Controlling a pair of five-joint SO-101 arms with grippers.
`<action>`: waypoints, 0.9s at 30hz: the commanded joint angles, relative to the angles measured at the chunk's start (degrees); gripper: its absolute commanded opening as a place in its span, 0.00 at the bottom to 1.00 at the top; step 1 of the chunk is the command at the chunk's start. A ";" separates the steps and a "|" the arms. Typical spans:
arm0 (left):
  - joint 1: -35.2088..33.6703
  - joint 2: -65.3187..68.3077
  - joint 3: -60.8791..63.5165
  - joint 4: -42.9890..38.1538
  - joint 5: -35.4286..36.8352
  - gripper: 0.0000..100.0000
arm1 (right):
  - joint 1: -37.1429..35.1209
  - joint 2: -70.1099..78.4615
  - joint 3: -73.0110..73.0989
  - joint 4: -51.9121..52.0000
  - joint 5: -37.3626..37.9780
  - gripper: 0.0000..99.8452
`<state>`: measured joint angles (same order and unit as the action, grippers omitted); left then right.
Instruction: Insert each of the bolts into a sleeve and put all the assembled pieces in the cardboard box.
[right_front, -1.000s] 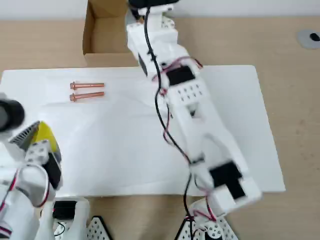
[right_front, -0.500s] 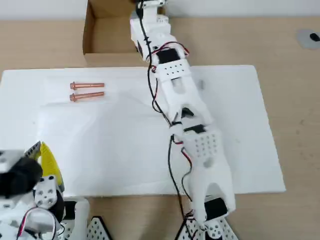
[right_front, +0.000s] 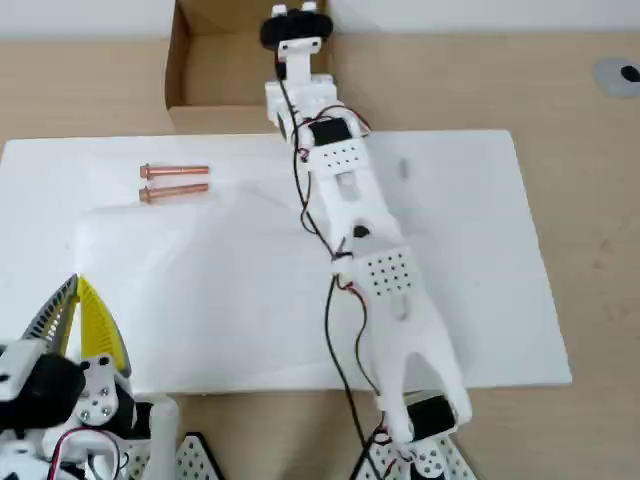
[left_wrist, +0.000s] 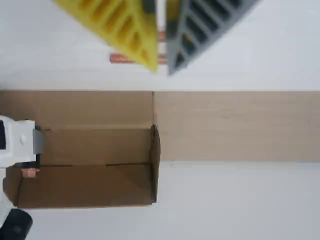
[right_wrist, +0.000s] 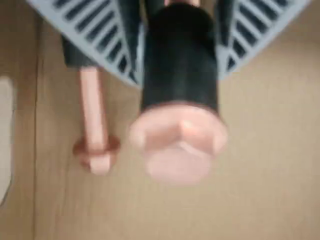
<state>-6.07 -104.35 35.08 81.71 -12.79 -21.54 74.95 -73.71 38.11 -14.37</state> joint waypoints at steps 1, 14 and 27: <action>-0.44 -0.22 0.18 -0.88 -0.53 0.01 | 1.10 -1.45 -4.97 2.90 -0.09 0.01; -0.44 -0.22 0.18 1.76 -0.44 0.01 | -0.22 -1.54 -5.05 14.95 8.35 0.07; -0.44 1.54 -3.78 3.96 5.10 0.01 | -1.54 -1.63 -22.37 28.92 8.09 0.24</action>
<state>-6.07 -104.35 31.82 85.76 -10.95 -21.71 74.68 -88.40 63.60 -6.73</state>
